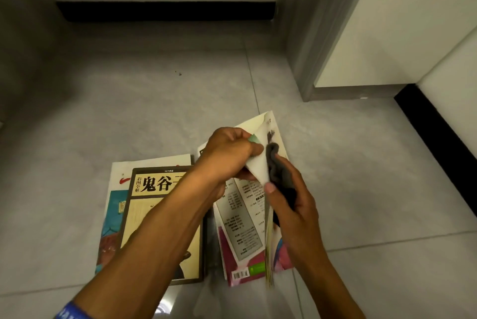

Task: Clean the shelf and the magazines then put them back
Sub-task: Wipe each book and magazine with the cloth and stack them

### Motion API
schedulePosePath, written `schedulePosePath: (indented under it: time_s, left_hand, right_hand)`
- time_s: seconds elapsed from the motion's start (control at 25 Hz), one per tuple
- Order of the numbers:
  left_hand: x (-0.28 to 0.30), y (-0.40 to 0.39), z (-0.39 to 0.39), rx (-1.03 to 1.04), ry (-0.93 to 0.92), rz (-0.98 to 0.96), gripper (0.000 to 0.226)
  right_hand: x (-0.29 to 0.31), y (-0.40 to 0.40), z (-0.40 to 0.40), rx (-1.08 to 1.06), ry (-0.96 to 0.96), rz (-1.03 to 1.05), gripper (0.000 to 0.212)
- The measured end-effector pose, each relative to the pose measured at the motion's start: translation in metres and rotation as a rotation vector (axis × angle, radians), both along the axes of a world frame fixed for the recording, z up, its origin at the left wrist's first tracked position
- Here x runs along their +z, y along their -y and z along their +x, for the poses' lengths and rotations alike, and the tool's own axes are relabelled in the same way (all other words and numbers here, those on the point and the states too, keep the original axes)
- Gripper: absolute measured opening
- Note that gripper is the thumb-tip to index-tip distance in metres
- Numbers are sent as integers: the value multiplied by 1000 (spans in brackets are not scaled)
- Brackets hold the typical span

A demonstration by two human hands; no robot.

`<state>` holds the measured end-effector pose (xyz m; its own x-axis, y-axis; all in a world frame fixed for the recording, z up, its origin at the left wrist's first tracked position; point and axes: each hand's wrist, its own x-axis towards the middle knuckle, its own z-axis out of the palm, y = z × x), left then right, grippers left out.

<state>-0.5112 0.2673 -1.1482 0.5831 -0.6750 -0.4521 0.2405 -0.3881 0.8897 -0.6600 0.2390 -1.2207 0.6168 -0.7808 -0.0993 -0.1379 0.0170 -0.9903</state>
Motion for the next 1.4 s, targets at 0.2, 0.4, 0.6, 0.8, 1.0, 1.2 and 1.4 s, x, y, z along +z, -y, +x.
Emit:
schedulePosePath:
  time_s: [0.2,0.4,0.6,0.8,1.0,1.2,1.4]
  left_hand:
    - [-15,-4,-19,-13,-146,-64,3]
    - [-46,-25,18,366,215,-31,9]
    - [-80,-73,54,206,-304,108,27]
    - [-103,-77,43,-175,-135,234,27]
    - [-86,-54,3,-258,-75,84,4]
    - [-100,-67,1,-23,-404,-44,41]
    - [-90,-62,-5,29,-223,-75,37]
  right_hand:
    - [-23,4,-5,-73,-176,-173,60]
    - [-8,36,-39,-35,7,306,42]
    - [-5,73,-62,81,182,622,64]
    - [-17,75,-52,219,45,619,93]
    - [-19,65,-47,335,79,683,62]
    - [-17,66,-49,192,-29,526,46]
    - [-23,66,-41,-162,-115,294,31]
